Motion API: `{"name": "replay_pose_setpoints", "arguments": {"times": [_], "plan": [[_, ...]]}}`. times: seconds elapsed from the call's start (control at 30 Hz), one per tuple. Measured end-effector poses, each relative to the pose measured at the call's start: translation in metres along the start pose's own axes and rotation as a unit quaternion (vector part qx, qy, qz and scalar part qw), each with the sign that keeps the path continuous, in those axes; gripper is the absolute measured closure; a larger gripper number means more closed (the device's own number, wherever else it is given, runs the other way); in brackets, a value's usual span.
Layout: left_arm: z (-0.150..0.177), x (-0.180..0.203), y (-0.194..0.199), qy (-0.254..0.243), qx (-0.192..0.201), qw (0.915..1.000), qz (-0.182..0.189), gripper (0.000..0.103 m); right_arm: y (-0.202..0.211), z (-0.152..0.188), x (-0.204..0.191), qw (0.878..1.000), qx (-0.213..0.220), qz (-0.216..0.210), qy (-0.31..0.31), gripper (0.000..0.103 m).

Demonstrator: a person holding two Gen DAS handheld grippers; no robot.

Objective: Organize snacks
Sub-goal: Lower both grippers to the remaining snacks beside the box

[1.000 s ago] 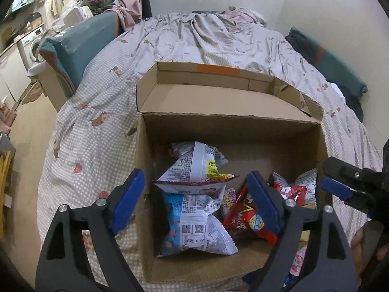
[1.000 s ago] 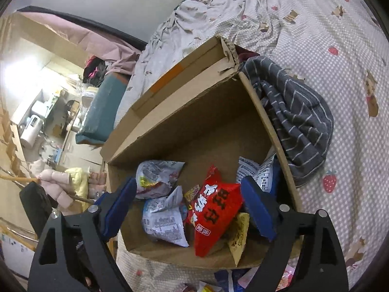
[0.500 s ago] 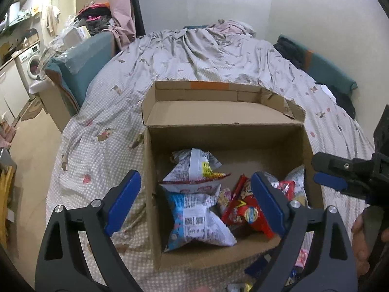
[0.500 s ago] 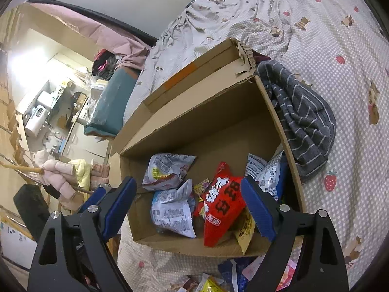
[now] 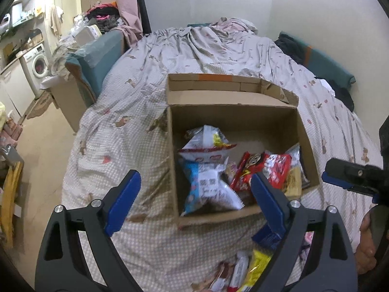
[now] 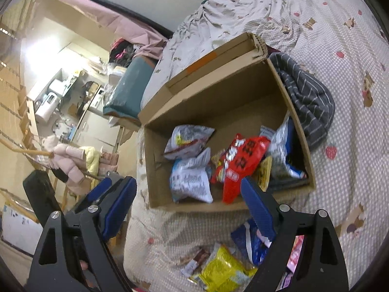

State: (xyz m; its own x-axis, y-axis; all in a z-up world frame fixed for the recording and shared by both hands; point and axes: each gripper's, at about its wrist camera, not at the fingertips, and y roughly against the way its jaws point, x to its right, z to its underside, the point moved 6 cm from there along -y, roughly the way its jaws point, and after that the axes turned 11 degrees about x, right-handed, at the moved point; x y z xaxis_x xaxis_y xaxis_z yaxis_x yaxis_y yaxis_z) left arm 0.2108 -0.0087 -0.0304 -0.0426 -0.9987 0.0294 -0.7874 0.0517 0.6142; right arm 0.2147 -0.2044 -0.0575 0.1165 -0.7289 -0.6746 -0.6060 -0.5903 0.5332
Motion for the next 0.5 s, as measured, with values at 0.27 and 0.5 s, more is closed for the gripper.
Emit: {"name": "replay_pose_setpoints", "arguments": {"times": [0.27,0.5], "plan": [[0.013,-0.015,0.027,0.014,-0.002,0.9999,0.001,0.013,0.013,0.033,-0.003,0.999,-0.012,0.031,0.040,0.013],[0.038,-0.019,0.037,0.005,-0.030,0.9995,0.008,0.013,0.034,0.051,0.010,0.996,-0.005,0.073,0.049,0.013]]}}
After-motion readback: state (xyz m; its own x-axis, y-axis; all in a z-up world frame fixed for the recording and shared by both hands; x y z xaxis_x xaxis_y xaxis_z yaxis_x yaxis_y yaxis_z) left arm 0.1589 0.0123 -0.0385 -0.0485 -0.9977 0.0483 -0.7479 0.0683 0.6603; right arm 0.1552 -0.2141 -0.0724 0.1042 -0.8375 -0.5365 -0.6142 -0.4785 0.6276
